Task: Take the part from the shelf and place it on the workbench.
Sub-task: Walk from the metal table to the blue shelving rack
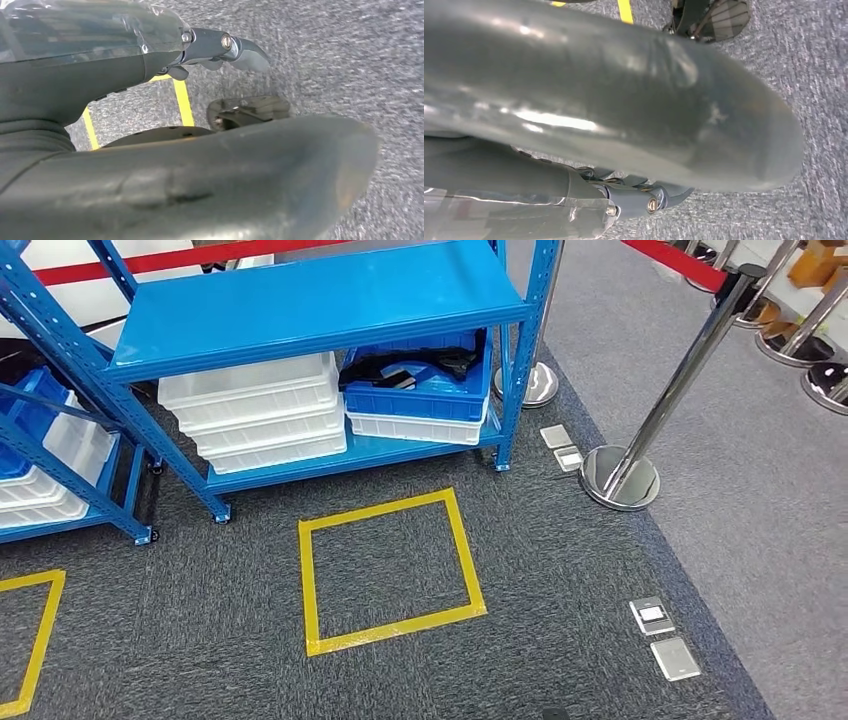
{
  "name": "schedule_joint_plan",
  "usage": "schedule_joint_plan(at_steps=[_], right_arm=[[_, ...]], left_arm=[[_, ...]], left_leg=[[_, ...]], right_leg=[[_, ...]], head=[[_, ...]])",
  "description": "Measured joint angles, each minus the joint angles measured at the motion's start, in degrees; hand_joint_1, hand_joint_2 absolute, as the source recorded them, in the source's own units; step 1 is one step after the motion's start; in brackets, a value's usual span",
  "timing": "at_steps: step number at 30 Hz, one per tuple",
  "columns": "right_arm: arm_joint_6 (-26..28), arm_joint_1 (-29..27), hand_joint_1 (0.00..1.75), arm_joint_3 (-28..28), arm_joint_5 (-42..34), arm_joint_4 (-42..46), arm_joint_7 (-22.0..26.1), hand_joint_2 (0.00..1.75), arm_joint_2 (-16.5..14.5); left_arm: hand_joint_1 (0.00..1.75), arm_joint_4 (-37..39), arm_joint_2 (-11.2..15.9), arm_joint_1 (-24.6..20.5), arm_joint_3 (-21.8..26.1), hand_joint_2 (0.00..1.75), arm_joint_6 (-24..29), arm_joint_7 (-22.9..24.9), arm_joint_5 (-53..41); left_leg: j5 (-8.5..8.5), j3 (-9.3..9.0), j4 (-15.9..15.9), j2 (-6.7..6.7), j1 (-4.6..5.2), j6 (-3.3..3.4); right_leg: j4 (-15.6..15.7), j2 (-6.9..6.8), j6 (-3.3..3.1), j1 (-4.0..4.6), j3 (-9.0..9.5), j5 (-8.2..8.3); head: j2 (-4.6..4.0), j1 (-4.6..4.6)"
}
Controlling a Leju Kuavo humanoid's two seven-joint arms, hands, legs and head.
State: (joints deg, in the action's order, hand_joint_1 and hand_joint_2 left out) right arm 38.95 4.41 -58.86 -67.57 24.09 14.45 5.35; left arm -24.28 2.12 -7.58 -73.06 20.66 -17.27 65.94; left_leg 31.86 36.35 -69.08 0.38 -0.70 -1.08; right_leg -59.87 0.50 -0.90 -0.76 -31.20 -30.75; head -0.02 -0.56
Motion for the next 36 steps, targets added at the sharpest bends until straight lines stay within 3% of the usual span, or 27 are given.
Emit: schedule_joint_plan(at_steps=[2, 5, 8, 9, 11, 12, 13, 14, 16, 18, 23, 25, 27, 28, 29, 31, 33, 36], right_arm=[[0.0, 0.1, 0.00, 0.0, 0.0, 0.0, 0.0, 0.00, 0.0], [0.0, 0.3, 0.00, -0.1, 0.0, 0.0, 0.0, 0.00, -0.1], [0.0, 0.3, 0.00, -0.1, 0.0, 0.0, 0.1, 0.00, -0.1], [0.0, 0.3, 0.00, -0.1, 0.0, 0.0, 0.2, 0.00, -0.1], [0.0, 0.3, 0.00, -0.1, 0.0, 0.0, 0.2, 0.00, -0.1], [0.0, 0.2, 0.00, -0.1, 0.0, 0.0, 0.2, 0.00, 0.0], [0.0, 0.2, 0.00, -0.1, 0.0, 0.0, 0.2, 0.00, 0.0], [0.0, 0.1, 0.00, -0.1, 0.0, -0.1, 0.2, 0.00, 0.0], [0.0, 0.0, 0.00, -0.1, 0.0, -0.1, 0.2, 0.00, 0.1], [0.0, 0.1, 0.00, -0.1, 0.0, -0.1, 0.2, 0.00, 0.2], [0.0, -0.1, 0.00, -0.2, 0.0, -0.1, 0.3, 0.00, 0.2], [0.0, 0.0, 0.00, -0.2, 0.0, -0.1, 0.4, 0.00, 0.3], [0.0, 0.1, 0.00, -0.2, 0.0, -0.1, 0.4, 0.00, 0.4], [0.0, 0.1, 0.00, -0.2, 0.0, -0.1, 0.4, 0.00, 0.4], [0.0, 0.1, 0.00, -0.2, 0.0, -0.1, 0.4, 0.00, 0.4], [0.0, 0.1, 0.00, -0.2, 0.0, -0.1, 0.4, 0.00, 0.4], [0.0, 0.2, 0.00, -0.2, 0.0, -0.1, 0.4, 0.00, 0.3], [0.0, 0.3, 0.00, -0.2, 0.0, -0.1, 0.4, 0.00, 0.3]], left_arm=[[0.00, 0.0, 0.0, -0.1, 0.0, 0.00, 0.0, 0.0, 0.0], [0.00, 0.0, 0.0, -0.1, 0.0, 0.00, 0.0, 0.0, 0.0], [0.00, 0.0, 0.0, -0.1, 0.0, 0.00, 0.0, 0.0, 0.0], [0.00, 0.0, 0.0, -0.1, 0.0, 0.00, 0.0, 0.0, 0.0], [0.00, 0.0, 0.0, -0.2, 0.0, 0.00, 0.0, 0.0, 0.0], [0.00, 0.0, 0.0, -0.2, 0.0, 0.00, 0.0, 0.0, 0.0], [0.00, 0.0, 0.0, -0.2, 0.0, 0.00, 0.0, 0.0, 0.0], [0.00, 0.0, 0.0, -0.1, 0.0, 0.00, 0.0, 0.0, 0.0], [0.00, 0.0, 0.0, 0.0, 0.0, 0.00, 0.0, 0.0, 0.0], [0.00, 0.0, 0.0, -0.1, 0.0, 0.00, 0.0, 0.0, 0.0], [0.00, 0.0, 0.0, -0.3, 0.0, 0.00, 0.0, 0.0, 0.0], [0.00, 0.0, 0.0, -0.3, 0.0, 0.00, 0.0, 0.0, 0.0], [0.00, -0.1, 0.0, -0.2, 0.0, 0.00, 0.0, 0.0, 0.0], [0.00, -0.1, 0.0, -0.1, 0.0, 0.00, 0.0, 0.0, 0.0], [0.00, -0.1, 0.0, -0.1, 0.0, 0.00, 0.0, 0.0, 0.0], [0.00, -0.1, 0.0, -0.1, 0.0, 0.00, 0.0, 0.0, 0.0], [0.00, -0.1, 0.0, -0.1, 0.0, 0.00, 0.0, 0.0, 0.0], [0.00, -0.1, 0.0, -0.2, -0.1, 0.00, 0.0, 0.0, 0.0]], left_leg=[[-3.28, -2.17, 6.3, -0.08, 0.53, 0.96], [-3.21, -3.11, 9.2, -0.11, 1.10, 1.53], [-3.49, -4.06, 10.8, -0.02, 0.50, 2.04], [-3.57, -4.45, 11.3, 0.05, 0.30, 2.26], [-3.33, -4.91, 11.4, 0.15, 0.35, 2.63], [-3.14, -5.10, 11.4, 0.17, 0.35, 2.68], [-2.90, -5.35, 11.3, 0.16, 0.32, 2.67], [-2.63, -5.64, 11.3, 0.13, 0.25, 2.57], [-1.93, -6.27, 11.0, 0.07, 0.07, 2.09], [-1.23, -6.49, 10.6, 0.04, 0.24, 1.35], [0.08, -6.42, 9.3, 0.03, 0.34, 0.06], [2.95, -4.09, 3.8, 0.01, 0.23, -0.43], [5.65, -0.14, -3.6, 0.01, 0.14, -0.62], [5.66, 1.13, -5.5, 0.01, 0.14, -0.56], [4.52, 1.42, -5.2, 0.01, 0.17, -0.40], [0.11, -0.70, 1.1, -0.01, 0.30, 0.25], [-2.55, -3.14, 7.4, -0.03, 0.67, 0.89], [-2.66, -3.79, 9.5, -0.09, 1.04, 1.39]], right_leg=[[0.0, 0.16, 0.28, 0.09, 0.65, -0.55], [0.4, 0.21, 1.01, -0.07, 0.78, -0.79], [-0.9, 0.03, 1.82, -0.04, 0.57, -1.92], [-3.1, -0.03, 2.03, -0.02, -0.45, -3.12], [-10.1, -0.10, 2.42, -0.10, -4.27, -5.96], [-13.1, -0.12, 2.61, -0.16, -6.11, -6.63], [-14.4, -0.13, 2.79, -0.22, -7.21, -6.24], [-13.6, -0.15, 2.91, -0.31, -7.28, -4.75], [-7.1, -0.26, 3.07, -0.53, -4.91, -0.32], [-1.6, -0.36, 2.76, -0.51, -2.77, 1.76], [-0.2, -0.33, 0.87, -0.41, -2.20, 1.35], [0.0, -0.37, 0.35, -0.51, -1.86, 1.21], [0.0, -0.36, 0.06, -0.36, -1.59, 0.95], [0.0, -0.32, 0.00, -0.28, -1.38, 0.79], [0.0, -0.25, 0.00, -0.23, -1.10, 0.61], [0.0, -0.10, 0.17, -0.18, -0.37, 0.18], [0.0, -0.02, 0.56, -0.09, 0.10, -0.22], [0.4, -0.02, 1.39, -0.13, 0.30, -0.33]], head=[[0.00, -0.03], [0.00, -0.10], [0.00, 0.13], [0.00, 0.34], [0.00, 0.75], [0.00, 0.84], [0.00, 0.93], [0.00, 1.03], [0.00, 1.35], [0.00, 1.78], [0.00, 1.13], [0.00, 0.63], [0.00, 0.27], [0.00, 0.26], [0.00, 0.24], [0.00, 0.20], [0.00, 0.15], [0.00, 0.13]])
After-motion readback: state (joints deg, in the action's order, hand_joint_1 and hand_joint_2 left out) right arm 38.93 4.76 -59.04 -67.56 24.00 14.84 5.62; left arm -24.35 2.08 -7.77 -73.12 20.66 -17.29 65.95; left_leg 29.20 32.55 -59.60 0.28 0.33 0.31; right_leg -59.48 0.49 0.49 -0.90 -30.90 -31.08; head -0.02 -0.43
